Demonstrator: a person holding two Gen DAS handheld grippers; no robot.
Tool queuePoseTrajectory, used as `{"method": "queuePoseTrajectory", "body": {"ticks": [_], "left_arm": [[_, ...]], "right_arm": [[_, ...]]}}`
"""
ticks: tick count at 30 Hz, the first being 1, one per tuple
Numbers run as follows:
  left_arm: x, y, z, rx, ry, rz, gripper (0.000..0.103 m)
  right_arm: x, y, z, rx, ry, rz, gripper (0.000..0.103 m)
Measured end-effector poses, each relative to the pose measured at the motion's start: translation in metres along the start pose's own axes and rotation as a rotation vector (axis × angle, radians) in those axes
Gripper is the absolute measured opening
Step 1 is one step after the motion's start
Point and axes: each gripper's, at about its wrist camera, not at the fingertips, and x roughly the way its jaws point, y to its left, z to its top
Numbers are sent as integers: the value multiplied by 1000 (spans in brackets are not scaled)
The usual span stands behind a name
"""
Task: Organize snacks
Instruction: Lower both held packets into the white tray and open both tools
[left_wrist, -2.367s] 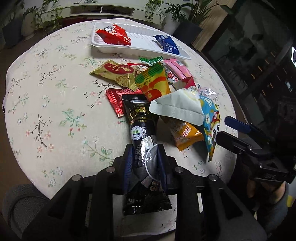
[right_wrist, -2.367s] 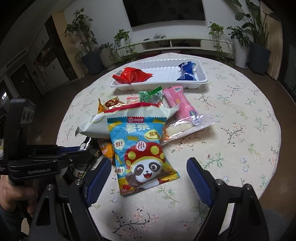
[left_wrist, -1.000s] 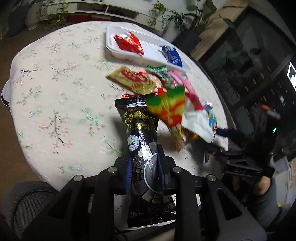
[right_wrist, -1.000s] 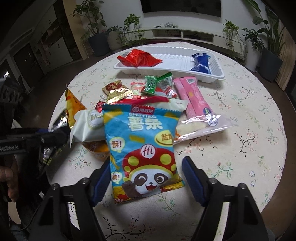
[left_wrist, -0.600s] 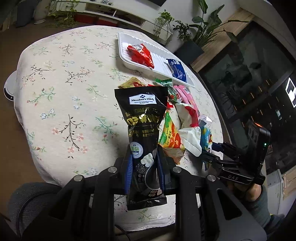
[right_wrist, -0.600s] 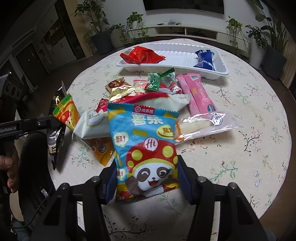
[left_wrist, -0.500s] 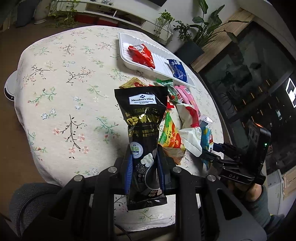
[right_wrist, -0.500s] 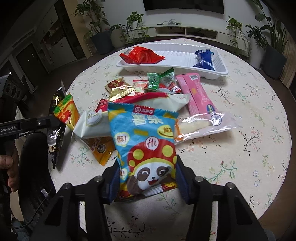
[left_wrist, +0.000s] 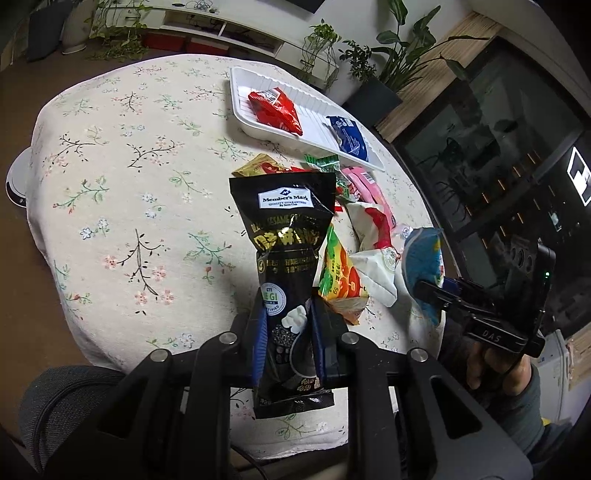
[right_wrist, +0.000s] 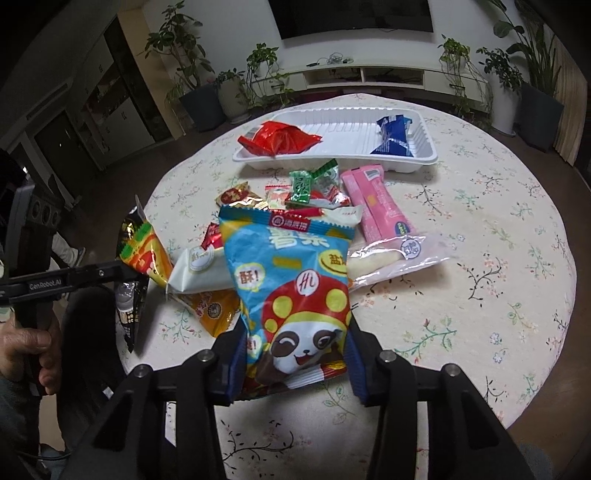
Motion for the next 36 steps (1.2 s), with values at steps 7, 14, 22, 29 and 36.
{"method": "queuePoseTrajectory", "body": {"ticks": [7, 14, 22, 29, 36], "left_arm": [[-20, 14, 5, -46, -44, -19, 18], [-45, 23, 23, -73, -90, -82, 18], [-44, 10, 81, -10, -95, -124, 18], [-5, -20, 161, 57, -62, -119, 18], [66, -52, 235, 112, 44, -91, 18]], "right_arm": [[-15, -15, 0, 72, -37, 42, 47], [-26, -32, 11, 122, -76, 68, 47], [-39, -70, 43, 175, -132, 37, 47], [-34, -89, 98, 176, -168, 24, 47], [-2, -85, 165, 130, -156, 33, 47]]}}
